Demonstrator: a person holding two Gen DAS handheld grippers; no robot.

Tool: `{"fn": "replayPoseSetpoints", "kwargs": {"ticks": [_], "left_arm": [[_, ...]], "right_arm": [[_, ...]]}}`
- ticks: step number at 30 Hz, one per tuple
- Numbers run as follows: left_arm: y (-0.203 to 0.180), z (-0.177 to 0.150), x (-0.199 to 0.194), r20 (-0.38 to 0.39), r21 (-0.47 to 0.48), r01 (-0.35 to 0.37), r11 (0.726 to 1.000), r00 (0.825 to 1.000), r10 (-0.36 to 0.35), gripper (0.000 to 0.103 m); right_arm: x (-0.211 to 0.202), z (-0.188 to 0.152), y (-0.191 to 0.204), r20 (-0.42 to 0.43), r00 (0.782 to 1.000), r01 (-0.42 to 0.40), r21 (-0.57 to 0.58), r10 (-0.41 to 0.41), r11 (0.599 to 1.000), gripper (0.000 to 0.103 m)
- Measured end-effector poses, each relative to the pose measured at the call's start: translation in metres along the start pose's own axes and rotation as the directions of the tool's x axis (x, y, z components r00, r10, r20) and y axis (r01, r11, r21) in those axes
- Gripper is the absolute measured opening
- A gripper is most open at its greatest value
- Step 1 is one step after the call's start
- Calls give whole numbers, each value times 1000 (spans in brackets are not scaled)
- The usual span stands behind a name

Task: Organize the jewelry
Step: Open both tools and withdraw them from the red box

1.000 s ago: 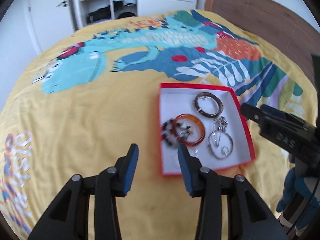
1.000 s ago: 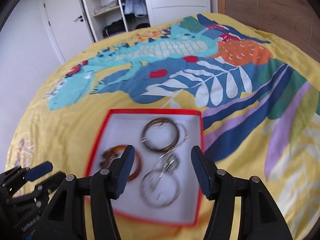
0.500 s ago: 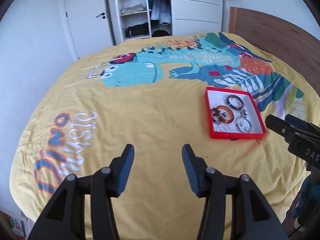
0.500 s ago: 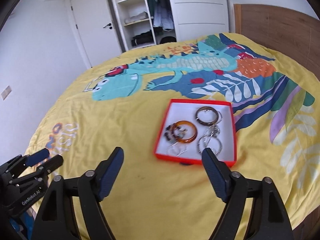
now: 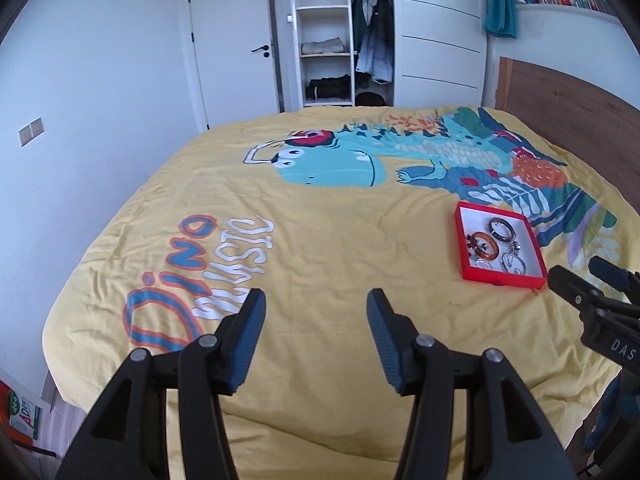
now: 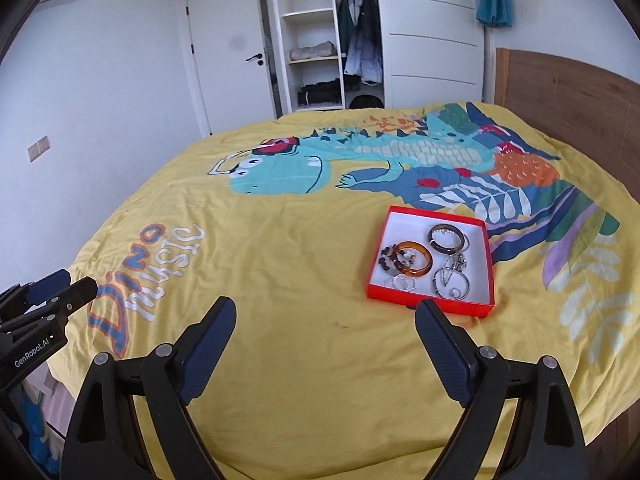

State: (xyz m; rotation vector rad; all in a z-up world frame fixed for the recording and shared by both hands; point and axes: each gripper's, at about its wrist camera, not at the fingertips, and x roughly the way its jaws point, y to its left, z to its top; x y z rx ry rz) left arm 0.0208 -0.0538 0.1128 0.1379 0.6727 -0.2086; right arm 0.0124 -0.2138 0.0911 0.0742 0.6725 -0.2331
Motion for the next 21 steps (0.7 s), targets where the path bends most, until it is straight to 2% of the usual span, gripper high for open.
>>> {"fn": "replayPoseSetpoints", "kwargs": {"ticks": [5, 9, 21], "left_arm": [[12, -9, -19, 23, -26, -39, 999, 999, 40, 51], [16, -15, -29, 34, -33, -63, 998, 997, 64, 51], [14, -23, -38, 44, -27, -68, 997, 997, 69, 51]], "right_arm": [[-12, -11, 14, 12, 1000, 6, -35, -5, 999, 99], [-21, -15, 18, 25, 1000, 13, -49, -11, 999, 101], [-31, -25, 12, 51, 998, 47, -48, -45, 998, 103]]}}
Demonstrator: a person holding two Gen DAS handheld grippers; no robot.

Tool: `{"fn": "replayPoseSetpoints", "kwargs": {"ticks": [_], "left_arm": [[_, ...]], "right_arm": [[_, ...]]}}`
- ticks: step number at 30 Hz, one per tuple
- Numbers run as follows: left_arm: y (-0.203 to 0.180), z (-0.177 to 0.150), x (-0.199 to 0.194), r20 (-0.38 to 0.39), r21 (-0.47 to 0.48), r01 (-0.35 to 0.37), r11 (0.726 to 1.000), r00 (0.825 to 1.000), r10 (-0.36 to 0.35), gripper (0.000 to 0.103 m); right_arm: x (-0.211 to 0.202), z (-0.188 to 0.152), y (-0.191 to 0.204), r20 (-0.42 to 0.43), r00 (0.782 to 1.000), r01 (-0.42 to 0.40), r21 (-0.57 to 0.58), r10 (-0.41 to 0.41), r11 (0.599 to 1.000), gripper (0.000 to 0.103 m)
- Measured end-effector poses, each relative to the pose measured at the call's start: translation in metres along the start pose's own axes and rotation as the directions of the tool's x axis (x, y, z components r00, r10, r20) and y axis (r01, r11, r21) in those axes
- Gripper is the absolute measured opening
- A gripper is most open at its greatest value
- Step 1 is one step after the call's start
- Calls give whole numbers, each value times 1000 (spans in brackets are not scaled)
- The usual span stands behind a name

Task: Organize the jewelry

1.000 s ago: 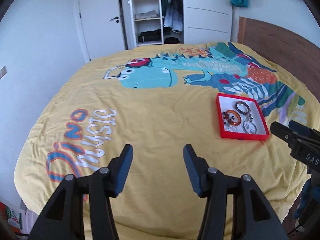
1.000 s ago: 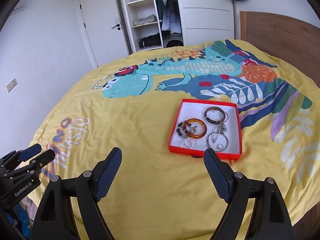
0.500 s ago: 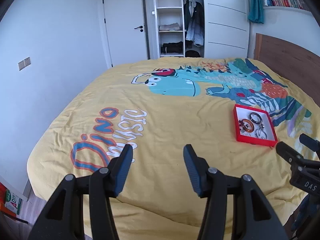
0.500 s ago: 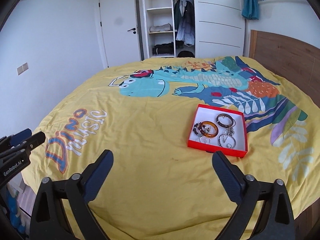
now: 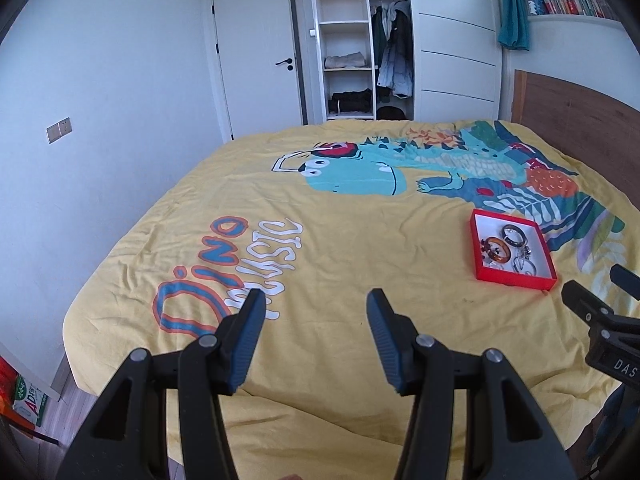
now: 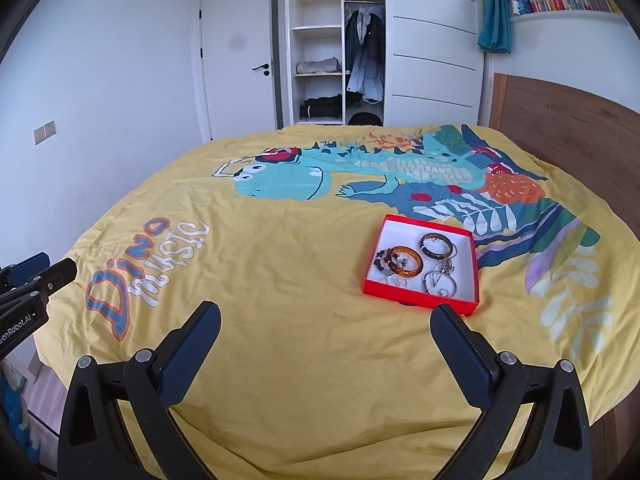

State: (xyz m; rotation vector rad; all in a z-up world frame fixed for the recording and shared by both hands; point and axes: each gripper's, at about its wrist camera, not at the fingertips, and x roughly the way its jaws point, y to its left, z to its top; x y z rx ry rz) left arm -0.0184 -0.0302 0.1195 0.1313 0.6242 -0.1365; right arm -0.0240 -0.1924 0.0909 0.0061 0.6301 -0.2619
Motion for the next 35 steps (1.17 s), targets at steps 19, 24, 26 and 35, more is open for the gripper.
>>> {"fn": "replayPoseSetpoints", "kwargs": {"ticks": [19, 24, 26, 35], "left_arm": [[4, -17, 19, -41, -10, 18, 1000, 999, -18, 62], [5, -21, 24, -55, -10, 16, 1000, 998, -16, 62], [4, -22, 25, -59, -8, 17, 1000, 998, -18, 62], [4, -24, 29, -67, -9, 19, 1000, 998, -20, 62]], "right_arm": [[22, -19, -10, -54, 998, 38, 5, -37, 999, 103], [27, -23, -13, -66, 997, 48, 10, -47, 999, 103], [29, -24, -13, -70, 996, 51, 11, -50, 999, 103], [35, -27, -13, -82, 995, 59, 12, -58, 998, 103]]}}
